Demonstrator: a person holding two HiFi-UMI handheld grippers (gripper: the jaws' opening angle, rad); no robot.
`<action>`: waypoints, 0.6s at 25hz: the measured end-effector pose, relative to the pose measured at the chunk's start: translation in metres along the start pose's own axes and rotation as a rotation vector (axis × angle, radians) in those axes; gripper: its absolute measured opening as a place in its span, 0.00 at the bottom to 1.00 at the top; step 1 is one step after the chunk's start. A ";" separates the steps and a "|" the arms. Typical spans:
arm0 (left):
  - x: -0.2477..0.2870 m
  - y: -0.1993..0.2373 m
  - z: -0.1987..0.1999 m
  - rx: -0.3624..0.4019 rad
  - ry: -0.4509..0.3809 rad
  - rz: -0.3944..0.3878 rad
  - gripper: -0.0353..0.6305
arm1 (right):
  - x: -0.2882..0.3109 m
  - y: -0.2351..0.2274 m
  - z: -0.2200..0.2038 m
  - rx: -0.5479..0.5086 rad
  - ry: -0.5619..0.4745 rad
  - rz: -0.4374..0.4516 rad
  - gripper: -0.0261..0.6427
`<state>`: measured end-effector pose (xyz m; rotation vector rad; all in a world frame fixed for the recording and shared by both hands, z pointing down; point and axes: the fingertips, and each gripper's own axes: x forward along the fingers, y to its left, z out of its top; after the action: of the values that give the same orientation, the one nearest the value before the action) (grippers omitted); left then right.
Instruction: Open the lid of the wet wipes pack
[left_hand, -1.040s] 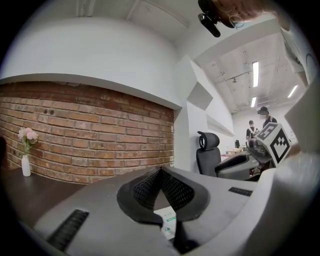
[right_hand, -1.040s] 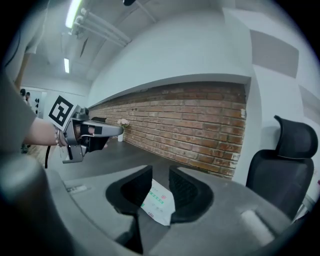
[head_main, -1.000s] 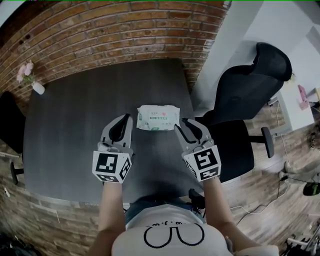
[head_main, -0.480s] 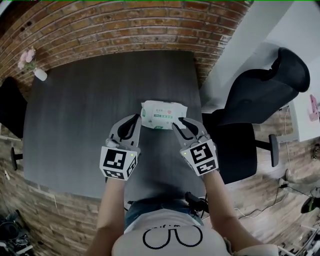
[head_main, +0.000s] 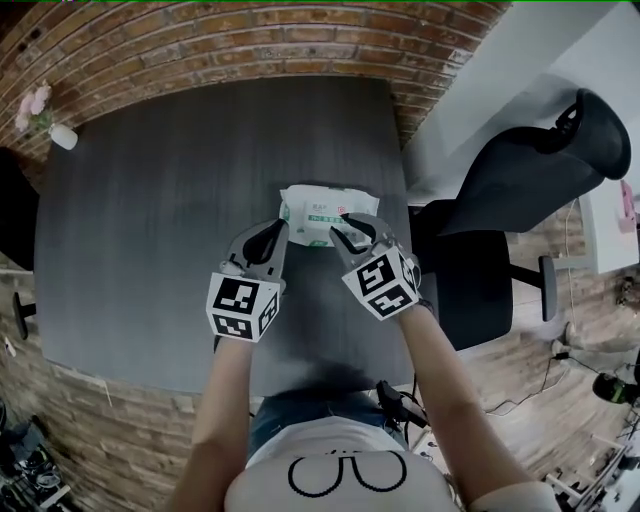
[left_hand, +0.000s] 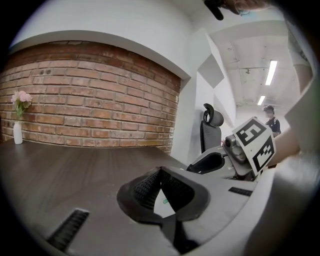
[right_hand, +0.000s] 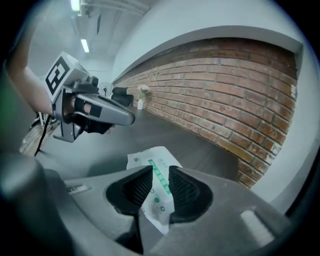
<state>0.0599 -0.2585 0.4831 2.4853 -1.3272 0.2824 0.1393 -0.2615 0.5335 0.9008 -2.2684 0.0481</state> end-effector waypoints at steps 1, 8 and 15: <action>0.001 0.001 -0.002 -0.007 0.004 -0.003 0.05 | 0.006 0.002 -0.003 -0.026 0.021 0.012 0.19; 0.006 0.013 -0.004 -0.051 0.005 -0.003 0.05 | 0.029 0.019 -0.018 -0.203 0.128 0.122 0.22; 0.017 0.023 -0.031 -0.075 0.092 0.004 0.05 | 0.037 0.023 -0.021 -0.306 0.180 0.199 0.23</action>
<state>0.0495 -0.2727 0.5214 2.3786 -1.2827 0.3381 0.1182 -0.2604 0.5763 0.4900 -2.1154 -0.1214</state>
